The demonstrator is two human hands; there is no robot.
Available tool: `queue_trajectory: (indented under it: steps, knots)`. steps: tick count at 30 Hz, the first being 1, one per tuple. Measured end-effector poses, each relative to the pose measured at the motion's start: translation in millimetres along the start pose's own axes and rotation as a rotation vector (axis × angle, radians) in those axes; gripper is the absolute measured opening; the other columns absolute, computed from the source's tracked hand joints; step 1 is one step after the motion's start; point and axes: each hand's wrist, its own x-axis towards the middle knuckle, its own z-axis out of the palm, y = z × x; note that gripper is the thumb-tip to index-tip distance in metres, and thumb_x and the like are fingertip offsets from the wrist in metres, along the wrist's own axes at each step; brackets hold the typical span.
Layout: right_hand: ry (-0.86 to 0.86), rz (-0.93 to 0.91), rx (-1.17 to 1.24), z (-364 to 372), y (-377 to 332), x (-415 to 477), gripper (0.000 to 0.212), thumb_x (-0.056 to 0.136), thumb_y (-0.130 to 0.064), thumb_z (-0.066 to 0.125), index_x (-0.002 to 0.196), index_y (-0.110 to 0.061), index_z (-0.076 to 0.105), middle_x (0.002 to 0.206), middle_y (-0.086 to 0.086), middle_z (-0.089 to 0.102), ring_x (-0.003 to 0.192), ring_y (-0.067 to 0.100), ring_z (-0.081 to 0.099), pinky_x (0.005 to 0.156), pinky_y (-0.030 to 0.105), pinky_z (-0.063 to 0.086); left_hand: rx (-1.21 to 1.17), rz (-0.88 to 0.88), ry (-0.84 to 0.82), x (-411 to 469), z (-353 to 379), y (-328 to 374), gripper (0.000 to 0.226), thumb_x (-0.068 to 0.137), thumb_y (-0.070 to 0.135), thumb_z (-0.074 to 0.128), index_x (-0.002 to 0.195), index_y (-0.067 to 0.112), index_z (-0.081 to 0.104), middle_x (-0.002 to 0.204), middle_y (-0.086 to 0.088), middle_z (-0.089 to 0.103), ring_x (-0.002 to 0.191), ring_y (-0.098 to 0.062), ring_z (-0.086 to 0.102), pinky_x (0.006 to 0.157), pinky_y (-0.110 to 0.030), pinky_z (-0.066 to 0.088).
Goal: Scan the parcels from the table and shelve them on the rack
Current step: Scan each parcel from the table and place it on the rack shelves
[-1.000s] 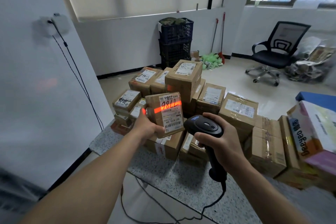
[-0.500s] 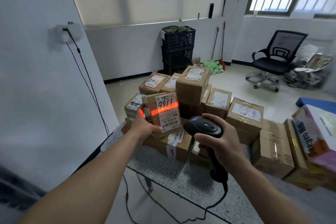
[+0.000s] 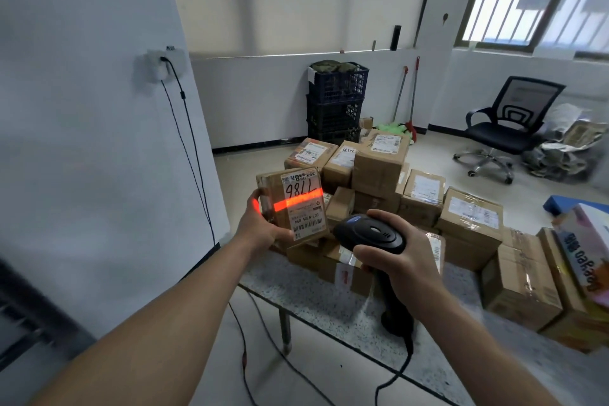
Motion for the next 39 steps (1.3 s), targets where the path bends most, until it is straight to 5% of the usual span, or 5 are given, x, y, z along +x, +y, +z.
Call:
queue_trajectory:
  steps: [10,13,22,28,39]
  knots:
    - [-0.029,-0.034,-0.08,63.1,-10.8,-13.5,0.089,0.046,-0.053,0.088,0.129,-0.031,0.065,0.112,0.001,0.072,0.089,0.03,0.072,0.08,0.047,0.061,-0.118,0.026,0.017,-18.1,-70.5,-3.1,0.119,0.058,-0.018,0.086,0.145,0.041,0.03,0.114,-0.016,0.07,0.108,-0.033,0.069,0.085,-0.053,0.06]
    - [-0.042,-0.039,-0.081,79.2,-14.5,-17.8,0.09,0.044,-0.052,0.087,0.128,-0.028,0.065,0.112,0.001,0.071,0.09,0.028,0.073,0.07,0.035,0.06,-0.141,0.037,0.011,-20.8,-87.8,-5.7,0.115,0.058,-0.02,0.084,0.143,0.038,0.033,0.115,-0.016,0.07,0.107,-0.034,0.069,0.086,-0.057,0.059]
    - [-0.125,-0.039,-0.066,114.7,-23.1,-22.2,0.092,0.042,-0.047,0.084,0.127,-0.018,0.065,0.114,0.007,0.066,0.093,0.025,0.071,0.06,0.027,0.06,-0.122,0.068,0.052,-33.4,-130.9,-6.8,0.106,0.061,-0.018,0.084,0.139,0.036,0.036,0.111,-0.015,0.071,0.103,-0.032,0.069,0.088,-0.057,0.058]
    - [-0.183,-0.028,-0.055,127.6,-24.4,-19.3,0.096,0.041,-0.046,0.084,0.131,-0.018,0.062,0.113,0.005,0.067,0.091,0.023,0.072,0.062,0.027,0.059,-0.127,0.066,0.125,-43.6,-150.7,-4.7,0.116,0.064,-0.019,0.082,0.154,0.028,0.026,0.106,-0.011,0.072,0.096,-0.025,0.07,0.067,-0.036,0.06]
    - [-0.292,-0.026,-0.049,119.6,-27.9,-19.4,0.099,0.044,-0.049,0.081,0.135,-0.02,0.058,0.118,0.001,0.062,0.097,0.021,0.068,0.062,0.024,0.058,-0.087,0.037,0.216,-65.5,-157.8,2.1,0.114,0.069,-0.005,0.088,0.155,0.032,0.023,0.111,-0.004,0.067,0.104,-0.022,0.067,0.073,-0.04,0.062]
